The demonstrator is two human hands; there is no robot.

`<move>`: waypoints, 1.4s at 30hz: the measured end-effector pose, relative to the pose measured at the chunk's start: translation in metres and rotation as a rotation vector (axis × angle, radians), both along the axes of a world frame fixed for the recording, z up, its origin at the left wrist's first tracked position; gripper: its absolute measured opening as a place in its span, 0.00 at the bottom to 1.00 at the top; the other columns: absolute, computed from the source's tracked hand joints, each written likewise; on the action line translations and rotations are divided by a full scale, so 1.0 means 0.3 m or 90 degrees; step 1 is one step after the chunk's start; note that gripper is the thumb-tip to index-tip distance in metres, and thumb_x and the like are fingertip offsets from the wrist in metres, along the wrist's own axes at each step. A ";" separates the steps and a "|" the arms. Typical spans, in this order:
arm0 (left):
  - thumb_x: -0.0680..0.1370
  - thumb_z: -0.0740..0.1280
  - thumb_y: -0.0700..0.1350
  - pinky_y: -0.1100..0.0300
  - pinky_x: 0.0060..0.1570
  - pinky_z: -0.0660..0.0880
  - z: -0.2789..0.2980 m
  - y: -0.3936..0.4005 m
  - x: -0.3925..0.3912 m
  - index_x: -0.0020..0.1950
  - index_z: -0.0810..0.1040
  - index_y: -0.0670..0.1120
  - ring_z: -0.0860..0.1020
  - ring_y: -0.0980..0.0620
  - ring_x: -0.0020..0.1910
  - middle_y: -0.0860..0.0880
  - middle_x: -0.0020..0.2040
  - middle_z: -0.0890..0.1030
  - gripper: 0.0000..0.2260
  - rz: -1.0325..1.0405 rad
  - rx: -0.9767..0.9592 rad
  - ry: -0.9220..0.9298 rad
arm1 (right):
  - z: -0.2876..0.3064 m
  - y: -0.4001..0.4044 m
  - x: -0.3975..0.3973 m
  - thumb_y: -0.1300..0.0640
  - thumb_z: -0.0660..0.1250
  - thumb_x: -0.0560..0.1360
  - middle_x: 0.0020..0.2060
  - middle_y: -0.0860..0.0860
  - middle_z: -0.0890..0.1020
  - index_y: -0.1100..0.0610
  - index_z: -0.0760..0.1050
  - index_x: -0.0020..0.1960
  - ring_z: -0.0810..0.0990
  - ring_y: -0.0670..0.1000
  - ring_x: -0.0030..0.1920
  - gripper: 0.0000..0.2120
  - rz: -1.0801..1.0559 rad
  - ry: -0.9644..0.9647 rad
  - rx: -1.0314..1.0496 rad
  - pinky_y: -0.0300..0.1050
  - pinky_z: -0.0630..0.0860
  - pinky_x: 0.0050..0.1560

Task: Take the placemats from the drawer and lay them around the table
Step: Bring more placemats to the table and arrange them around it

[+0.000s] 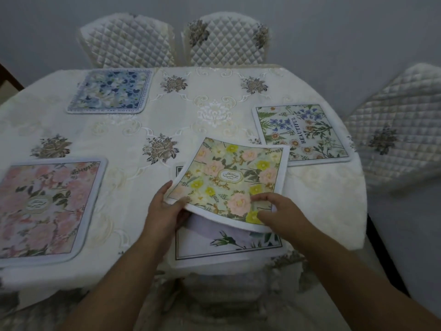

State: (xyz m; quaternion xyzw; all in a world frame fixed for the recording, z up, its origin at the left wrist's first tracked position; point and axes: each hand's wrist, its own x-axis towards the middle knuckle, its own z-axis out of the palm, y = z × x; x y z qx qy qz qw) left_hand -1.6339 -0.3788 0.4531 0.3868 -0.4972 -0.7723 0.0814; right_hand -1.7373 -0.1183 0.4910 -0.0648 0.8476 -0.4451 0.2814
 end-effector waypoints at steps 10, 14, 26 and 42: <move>0.72 0.66 0.31 0.55 0.38 0.78 0.195 0.041 0.125 0.63 0.81 0.53 0.81 0.44 0.48 0.45 0.61 0.79 0.25 -0.267 -0.173 -0.122 | 0.221 0.116 0.227 0.62 0.63 0.80 0.70 0.51 0.73 0.47 0.69 0.76 0.73 0.51 0.68 0.26 0.001 0.121 0.109 0.33 0.67 0.62; 0.80 0.66 0.40 0.52 0.50 0.81 0.326 0.052 0.177 0.65 0.81 0.54 0.80 0.48 0.57 0.48 0.65 0.78 0.16 -0.272 -0.169 -0.047 | 0.366 0.153 0.315 0.65 0.63 0.79 0.66 0.48 0.74 0.42 0.70 0.74 0.74 0.48 0.64 0.28 -0.083 0.164 0.049 0.33 0.69 0.60; 0.70 0.66 0.71 0.41 0.74 0.65 0.107 0.152 0.290 0.83 0.52 0.55 0.58 0.41 0.80 0.50 0.83 0.55 0.47 -0.680 -0.754 -0.231 | 0.463 0.280 0.407 0.72 0.62 0.77 0.69 0.45 0.74 0.37 0.80 0.62 0.81 0.43 0.57 0.30 -0.322 0.085 -0.220 0.56 0.80 0.61; 0.73 0.69 0.55 0.44 0.59 0.78 -0.004 0.204 0.250 0.74 0.70 0.59 0.75 0.37 0.67 0.46 0.73 0.75 0.28 -0.696 -0.923 -0.225 | 0.371 0.326 0.354 0.75 0.63 0.76 0.64 0.41 0.77 0.45 0.81 0.64 0.80 0.46 0.58 0.29 -0.345 -0.015 -0.315 0.65 0.75 0.62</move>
